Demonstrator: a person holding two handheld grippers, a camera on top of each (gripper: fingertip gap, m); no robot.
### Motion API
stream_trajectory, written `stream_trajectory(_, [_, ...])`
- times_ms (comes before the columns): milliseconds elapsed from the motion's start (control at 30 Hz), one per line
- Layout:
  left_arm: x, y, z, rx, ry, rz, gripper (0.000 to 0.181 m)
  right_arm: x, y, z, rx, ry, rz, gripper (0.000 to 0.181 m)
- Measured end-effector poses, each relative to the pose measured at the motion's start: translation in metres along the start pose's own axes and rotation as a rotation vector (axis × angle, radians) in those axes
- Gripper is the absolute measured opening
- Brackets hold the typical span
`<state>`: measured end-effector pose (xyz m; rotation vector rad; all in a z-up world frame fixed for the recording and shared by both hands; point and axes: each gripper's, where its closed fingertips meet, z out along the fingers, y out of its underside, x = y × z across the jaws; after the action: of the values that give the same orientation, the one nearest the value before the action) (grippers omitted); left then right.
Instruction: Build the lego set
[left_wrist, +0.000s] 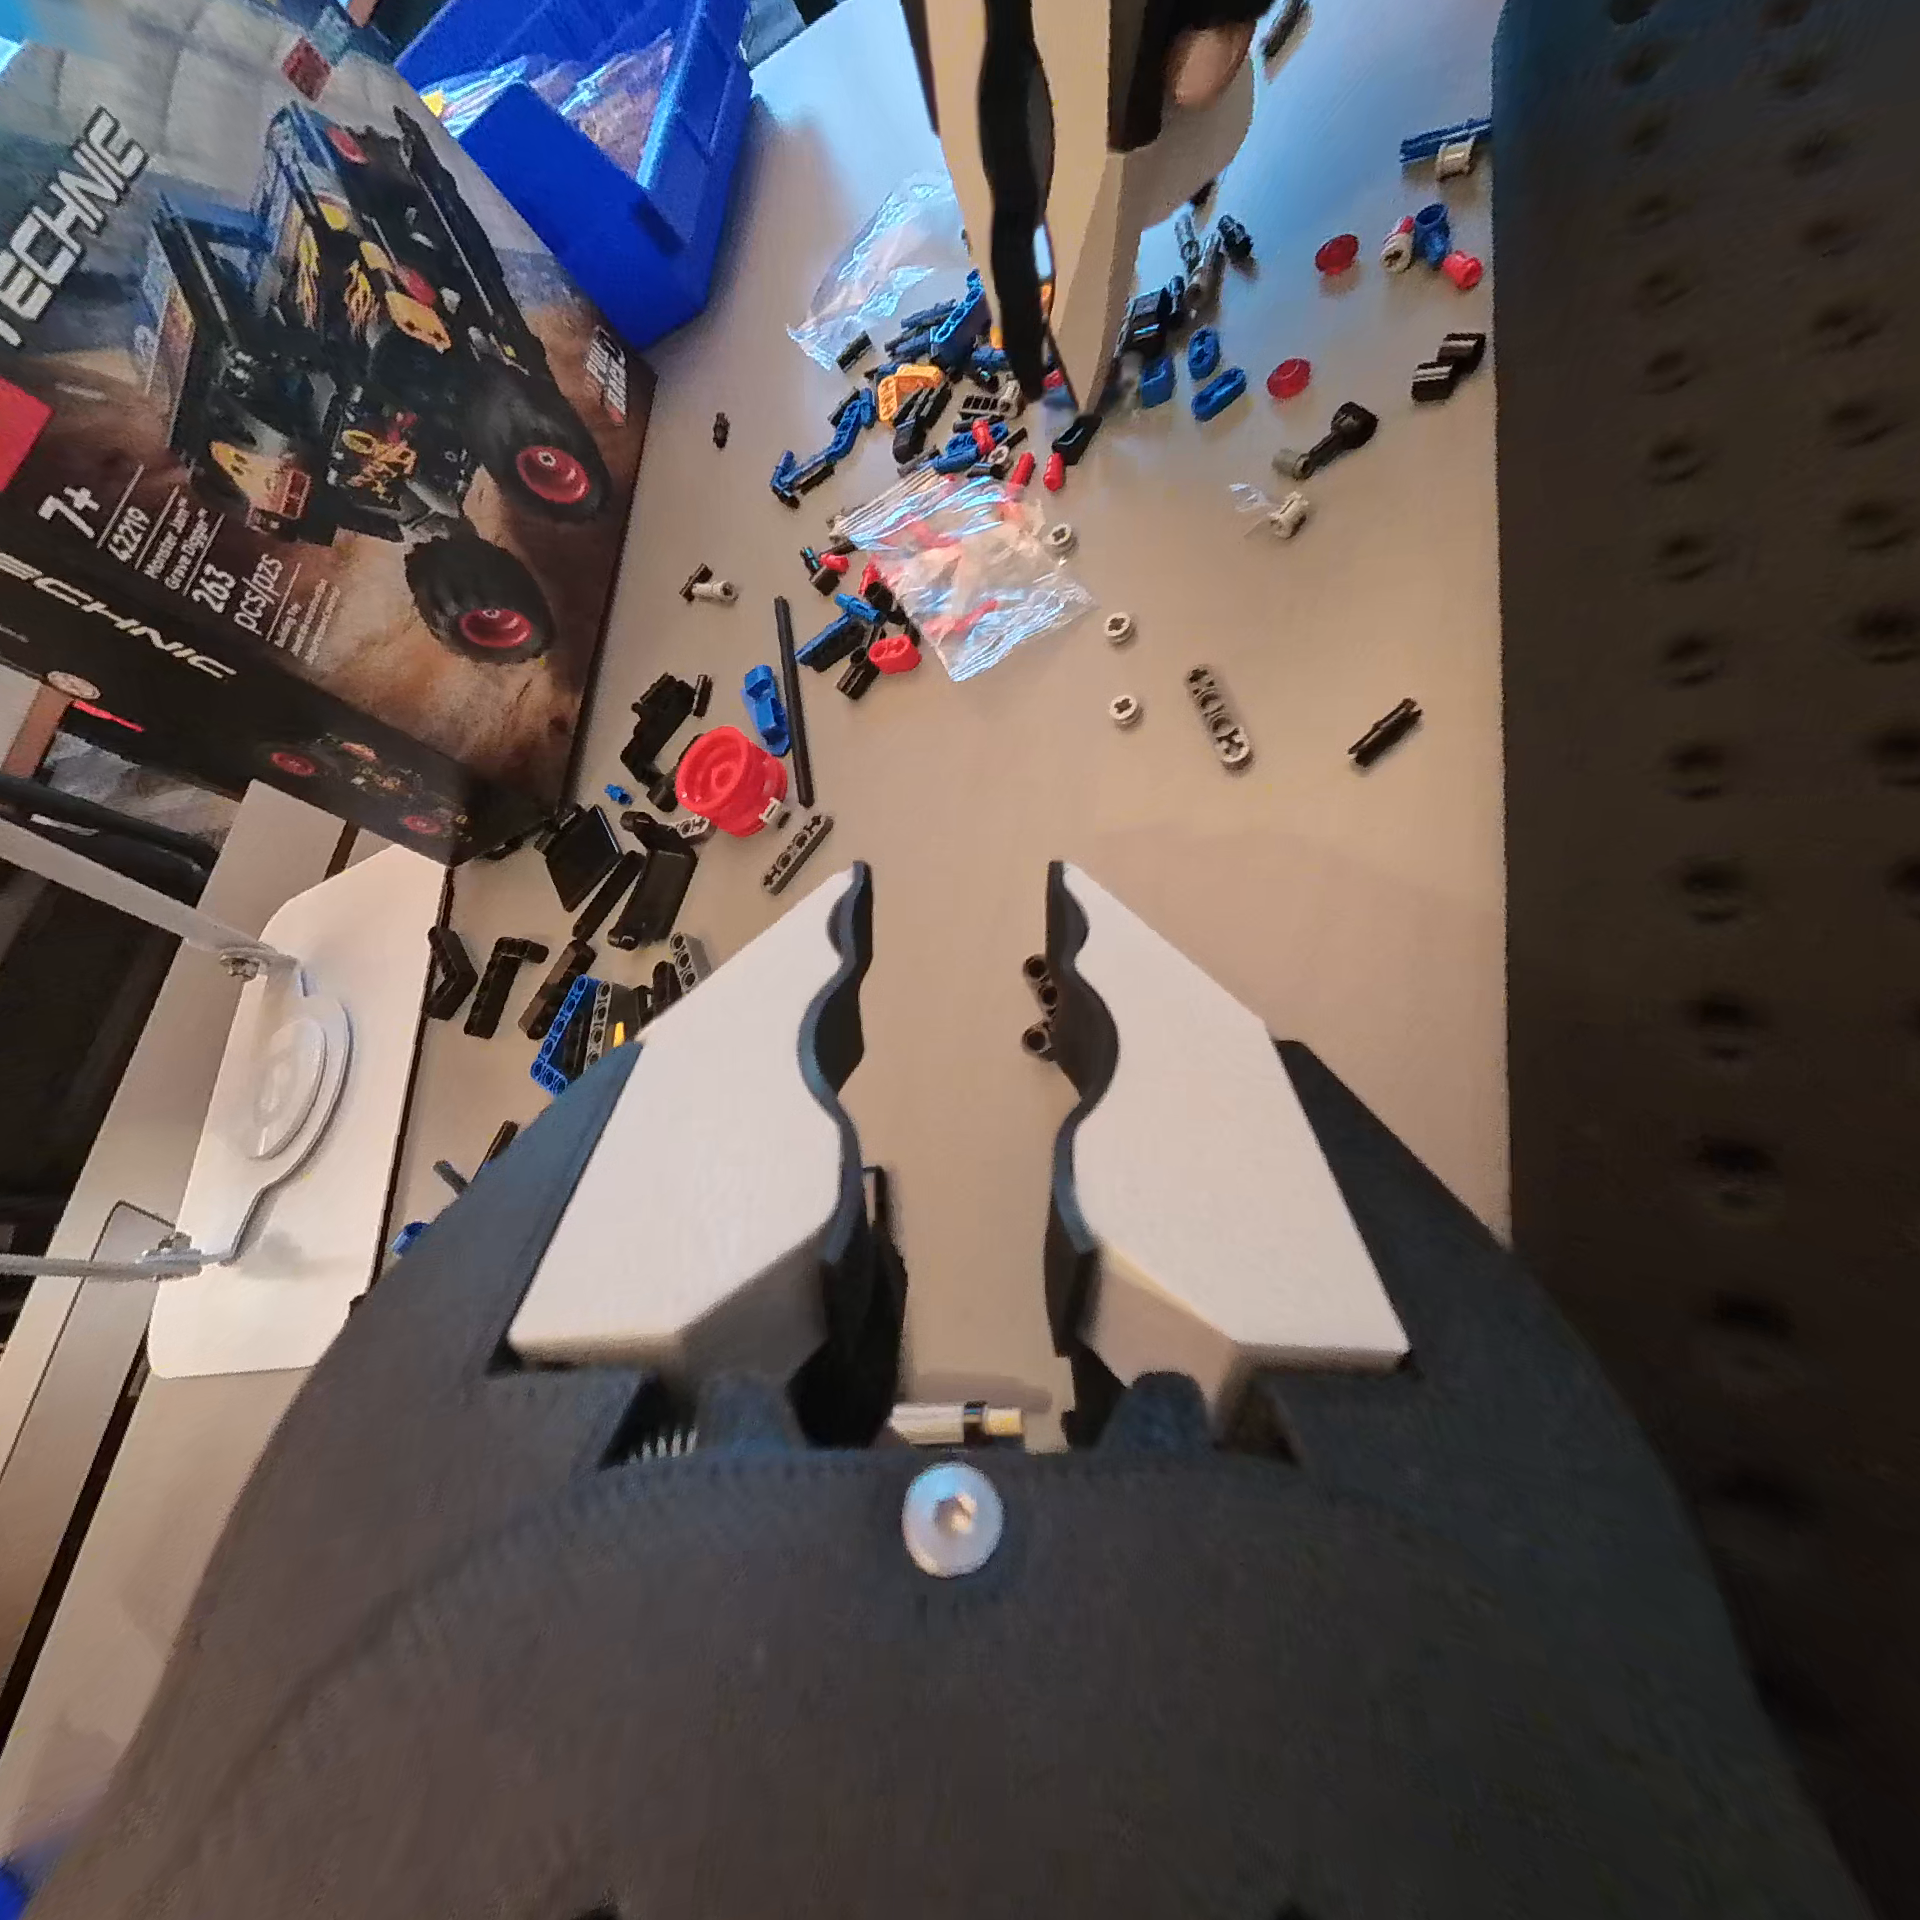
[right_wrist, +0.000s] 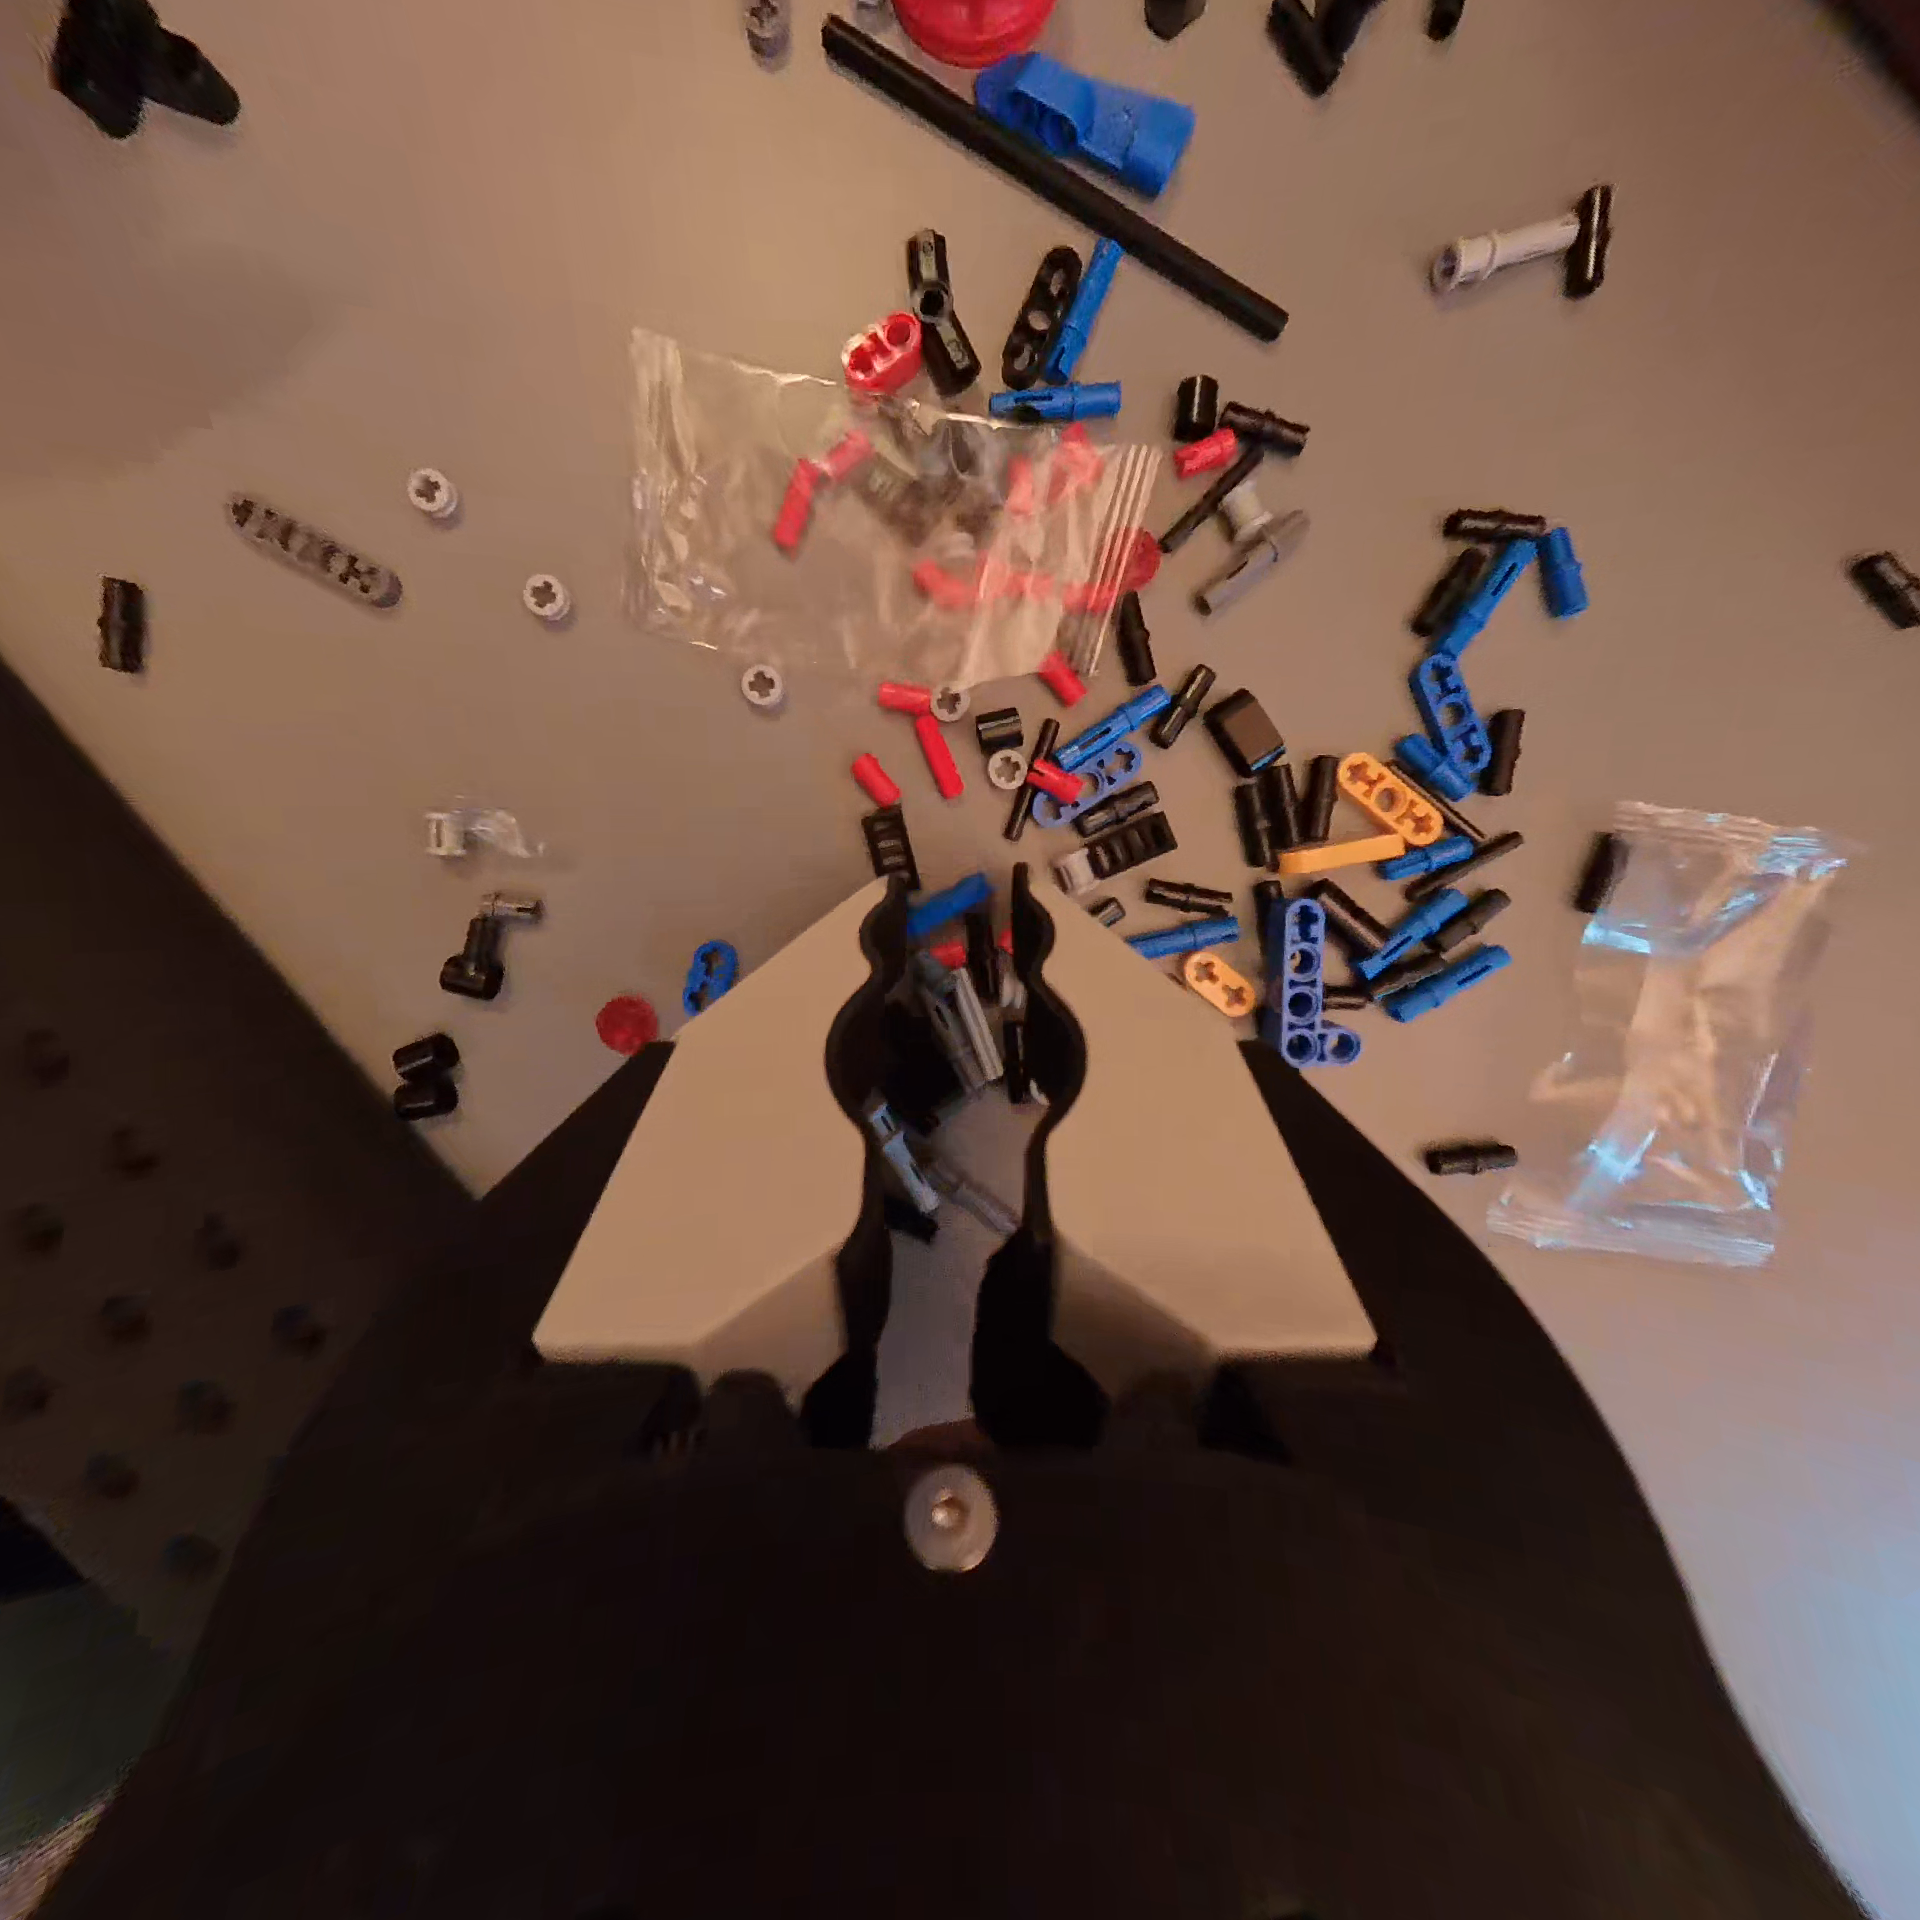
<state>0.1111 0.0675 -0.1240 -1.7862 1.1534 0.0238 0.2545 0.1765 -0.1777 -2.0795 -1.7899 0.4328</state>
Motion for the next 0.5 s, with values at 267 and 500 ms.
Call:
stream_trajectory(267, [-0.002, 0.003, -0.001, 0.0, 0.002, -0.008, 0.032, 0.001, 0.003, 0.003, -0.013, -0.021, 0.048, 0.007])
stream_trajectory(500, [-0.001, 0.003, 0.0, -0.005, 0.003, -0.006, 0.032, -0.008, -0.007, -0.006, -0.001, 0.025, -0.062, 0.017])
